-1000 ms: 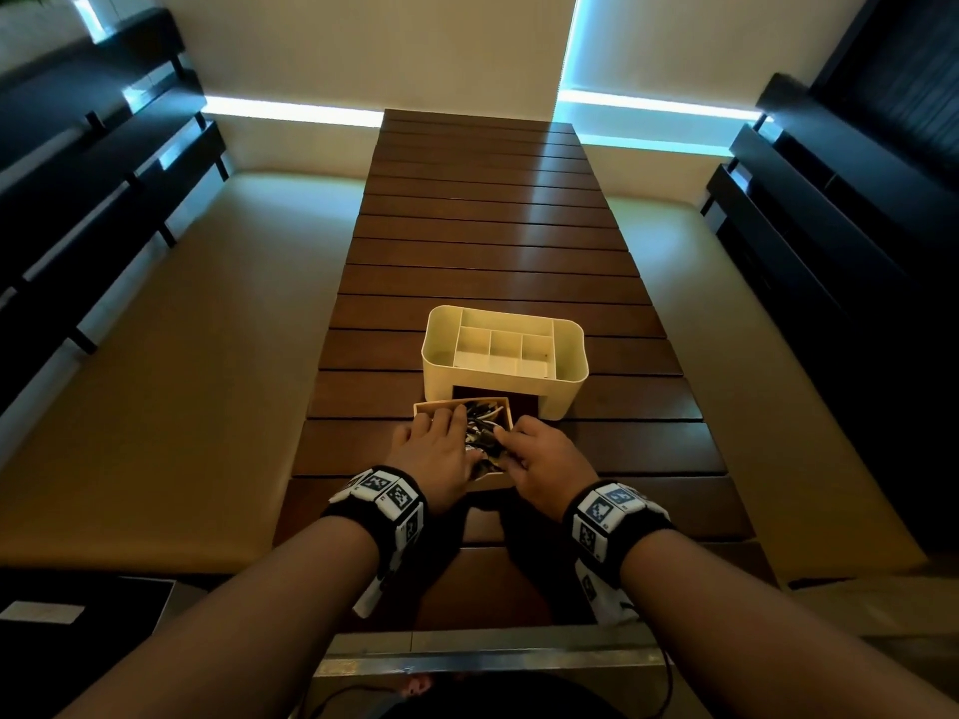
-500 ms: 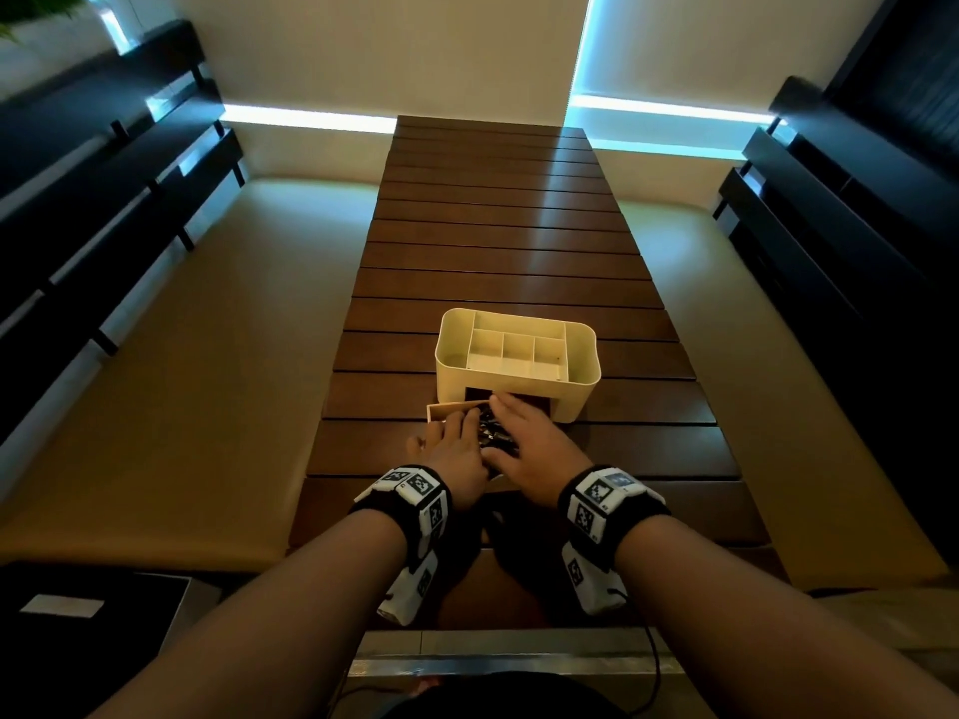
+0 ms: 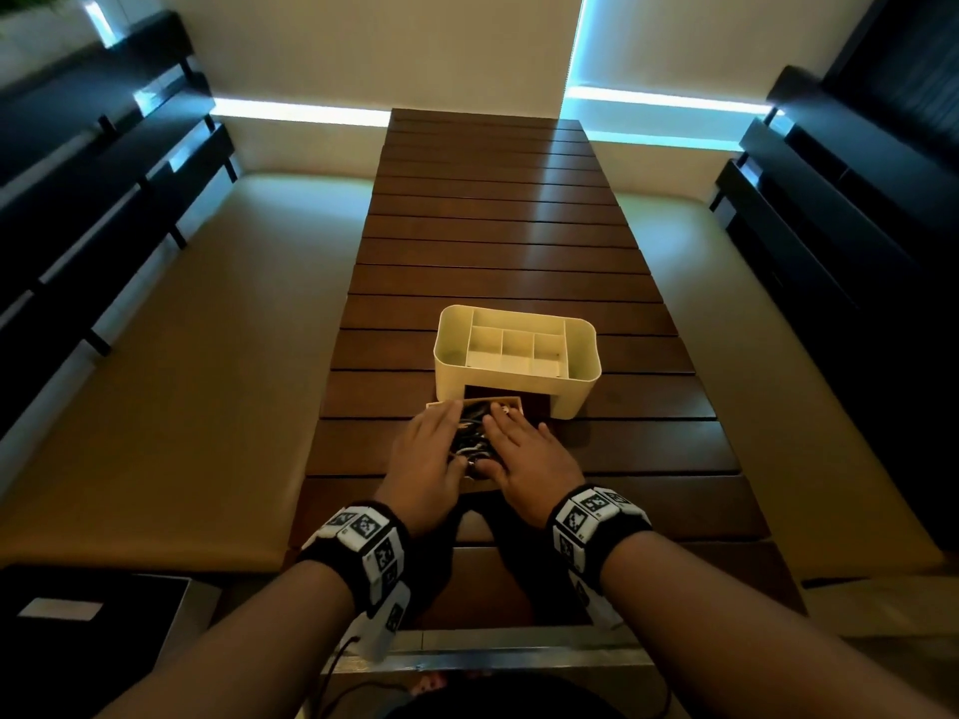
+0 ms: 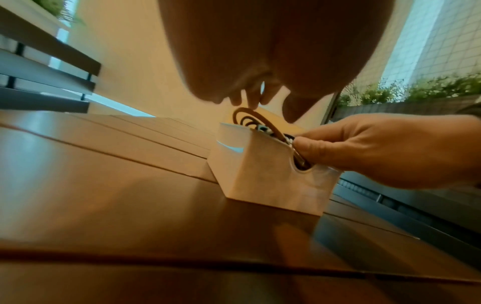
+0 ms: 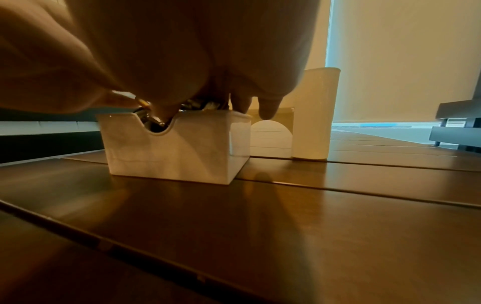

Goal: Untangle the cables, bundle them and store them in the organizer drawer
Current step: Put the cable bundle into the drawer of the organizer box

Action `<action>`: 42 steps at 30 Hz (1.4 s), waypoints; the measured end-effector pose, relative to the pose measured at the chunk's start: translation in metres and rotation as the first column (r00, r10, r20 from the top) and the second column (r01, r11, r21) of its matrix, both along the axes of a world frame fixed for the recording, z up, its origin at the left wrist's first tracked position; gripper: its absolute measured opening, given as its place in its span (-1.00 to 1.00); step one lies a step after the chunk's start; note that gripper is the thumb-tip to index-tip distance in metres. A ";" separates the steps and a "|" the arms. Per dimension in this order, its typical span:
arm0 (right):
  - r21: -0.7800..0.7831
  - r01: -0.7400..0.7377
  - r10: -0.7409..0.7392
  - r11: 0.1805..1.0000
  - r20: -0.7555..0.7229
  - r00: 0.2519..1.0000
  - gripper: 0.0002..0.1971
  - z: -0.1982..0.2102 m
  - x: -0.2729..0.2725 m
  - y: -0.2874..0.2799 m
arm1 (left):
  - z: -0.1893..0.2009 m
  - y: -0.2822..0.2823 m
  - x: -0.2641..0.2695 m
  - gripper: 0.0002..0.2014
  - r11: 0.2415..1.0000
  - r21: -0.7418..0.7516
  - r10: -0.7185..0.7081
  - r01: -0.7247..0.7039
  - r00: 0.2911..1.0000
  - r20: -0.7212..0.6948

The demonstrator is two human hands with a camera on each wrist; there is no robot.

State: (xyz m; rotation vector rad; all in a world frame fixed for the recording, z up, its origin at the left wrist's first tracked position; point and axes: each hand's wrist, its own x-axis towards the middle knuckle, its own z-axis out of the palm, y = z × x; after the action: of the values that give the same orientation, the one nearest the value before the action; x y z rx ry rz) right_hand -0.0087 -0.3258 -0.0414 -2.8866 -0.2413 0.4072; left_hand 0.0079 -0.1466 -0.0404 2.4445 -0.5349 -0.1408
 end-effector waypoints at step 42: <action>0.527 0.099 -0.357 0.844 0.414 0.838 -0.82 0.021 0.012 -0.018 | 0.003 -0.001 0.007 -0.36 0.749 0.598 -0.377 0.283 0.926 0.034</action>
State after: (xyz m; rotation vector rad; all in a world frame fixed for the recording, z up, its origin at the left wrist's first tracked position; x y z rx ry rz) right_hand 0.0037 -0.3442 -0.0208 -2.4089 -0.0451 -0.4106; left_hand 0.0148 -0.1472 -0.0374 2.9475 -1.1458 -0.3060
